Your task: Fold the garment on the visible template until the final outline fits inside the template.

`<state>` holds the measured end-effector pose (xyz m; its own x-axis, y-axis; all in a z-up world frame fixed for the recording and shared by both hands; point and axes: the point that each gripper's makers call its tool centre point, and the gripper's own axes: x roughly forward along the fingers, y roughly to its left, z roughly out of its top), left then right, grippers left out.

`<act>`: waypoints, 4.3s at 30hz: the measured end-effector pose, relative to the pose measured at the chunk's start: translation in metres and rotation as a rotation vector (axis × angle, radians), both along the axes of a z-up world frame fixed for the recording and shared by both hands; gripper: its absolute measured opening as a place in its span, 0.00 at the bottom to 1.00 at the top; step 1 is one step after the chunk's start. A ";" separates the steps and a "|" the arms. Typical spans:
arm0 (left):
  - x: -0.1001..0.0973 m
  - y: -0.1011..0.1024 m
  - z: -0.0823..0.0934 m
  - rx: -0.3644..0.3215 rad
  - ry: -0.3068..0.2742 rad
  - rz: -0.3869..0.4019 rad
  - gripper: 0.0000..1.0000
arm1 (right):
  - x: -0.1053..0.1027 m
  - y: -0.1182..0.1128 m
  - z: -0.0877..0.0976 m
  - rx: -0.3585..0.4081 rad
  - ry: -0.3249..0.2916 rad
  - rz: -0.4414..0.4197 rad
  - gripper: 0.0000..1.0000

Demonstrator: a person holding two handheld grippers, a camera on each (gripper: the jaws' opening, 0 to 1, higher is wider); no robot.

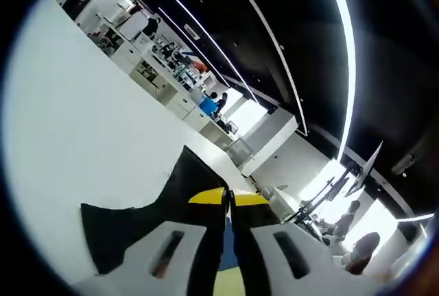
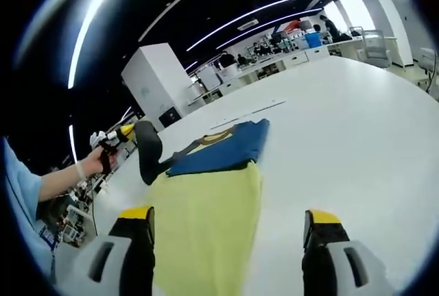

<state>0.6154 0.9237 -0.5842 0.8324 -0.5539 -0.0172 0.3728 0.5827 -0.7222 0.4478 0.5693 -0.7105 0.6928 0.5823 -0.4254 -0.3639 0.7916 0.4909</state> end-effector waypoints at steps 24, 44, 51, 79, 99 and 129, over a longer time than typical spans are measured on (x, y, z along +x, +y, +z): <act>0.036 -0.180 -0.001 -0.053 0.008 -0.285 0.00 | -0.002 -0.013 -0.007 0.039 0.010 -0.031 0.89; 0.005 -0.269 -0.090 0.035 0.161 -0.454 0.00 | -0.011 -0.017 -0.014 0.048 0.038 -0.061 0.88; -0.007 -0.290 -0.106 0.050 0.186 -0.498 0.00 | -0.012 -0.016 -0.015 0.052 0.044 -0.061 0.88; -0.028 -0.299 -0.113 0.093 0.093 -0.577 0.02 | -0.009 -0.013 -0.014 0.056 0.040 -0.053 0.88; -0.052 -0.262 -0.100 0.447 -0.139 -0.618 0.71 | -0.007 0.005 -0.003 0.039 0.021 0.000 0.89; -0.127 -0.096 -0.095 0.594 -0.084 -0.388 0.80 | -0.021 0.031 0.012 -0.070 -0.019 0.120 0.91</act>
